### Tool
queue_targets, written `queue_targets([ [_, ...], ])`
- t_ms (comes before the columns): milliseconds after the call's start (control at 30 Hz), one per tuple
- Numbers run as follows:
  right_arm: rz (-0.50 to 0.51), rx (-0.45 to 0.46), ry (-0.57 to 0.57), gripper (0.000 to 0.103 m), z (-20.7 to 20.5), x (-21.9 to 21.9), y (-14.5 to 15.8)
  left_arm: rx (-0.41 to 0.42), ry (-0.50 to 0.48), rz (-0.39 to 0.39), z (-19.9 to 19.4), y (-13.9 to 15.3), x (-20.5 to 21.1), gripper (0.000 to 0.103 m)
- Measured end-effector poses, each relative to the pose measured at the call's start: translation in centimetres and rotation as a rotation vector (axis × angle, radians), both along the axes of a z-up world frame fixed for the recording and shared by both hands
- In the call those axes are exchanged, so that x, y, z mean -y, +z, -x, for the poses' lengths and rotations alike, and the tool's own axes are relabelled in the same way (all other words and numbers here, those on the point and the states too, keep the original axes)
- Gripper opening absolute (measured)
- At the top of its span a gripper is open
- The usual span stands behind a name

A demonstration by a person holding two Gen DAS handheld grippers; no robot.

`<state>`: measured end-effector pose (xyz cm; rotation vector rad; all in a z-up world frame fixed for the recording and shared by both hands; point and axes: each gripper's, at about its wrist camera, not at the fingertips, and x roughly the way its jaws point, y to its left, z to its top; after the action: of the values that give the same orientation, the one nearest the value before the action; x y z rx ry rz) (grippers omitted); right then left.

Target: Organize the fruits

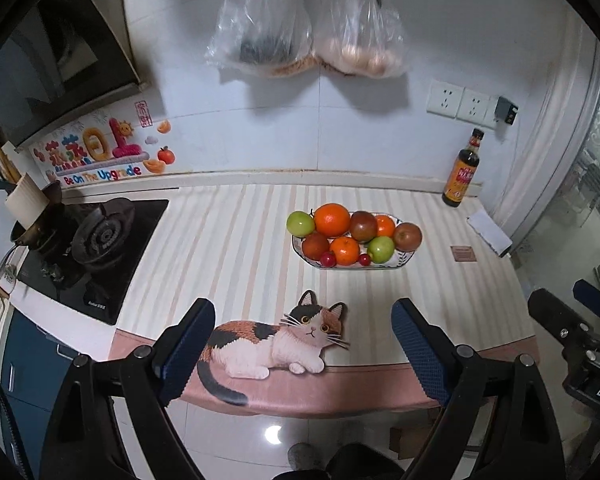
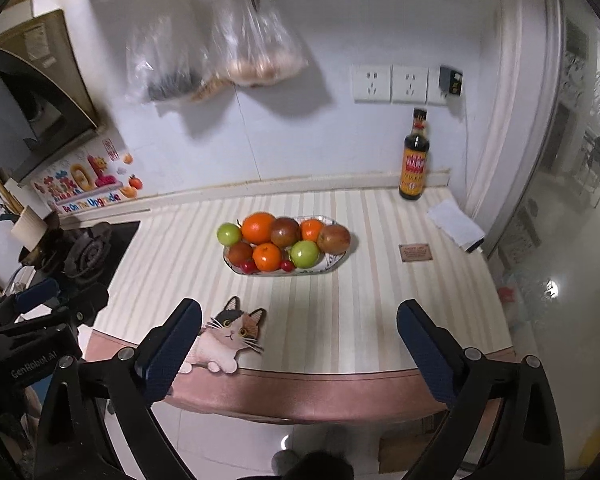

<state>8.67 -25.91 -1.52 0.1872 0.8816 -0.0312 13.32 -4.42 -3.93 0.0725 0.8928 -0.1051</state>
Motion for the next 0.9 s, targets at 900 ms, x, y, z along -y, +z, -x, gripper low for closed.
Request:
queue_targets([
  [900,-0.004,-0.009,0.034,0.1,-4.6,2.6,-1.1,-0.018,0.075,-0.046,-3.5,-1.0,2.0,0.103],
])
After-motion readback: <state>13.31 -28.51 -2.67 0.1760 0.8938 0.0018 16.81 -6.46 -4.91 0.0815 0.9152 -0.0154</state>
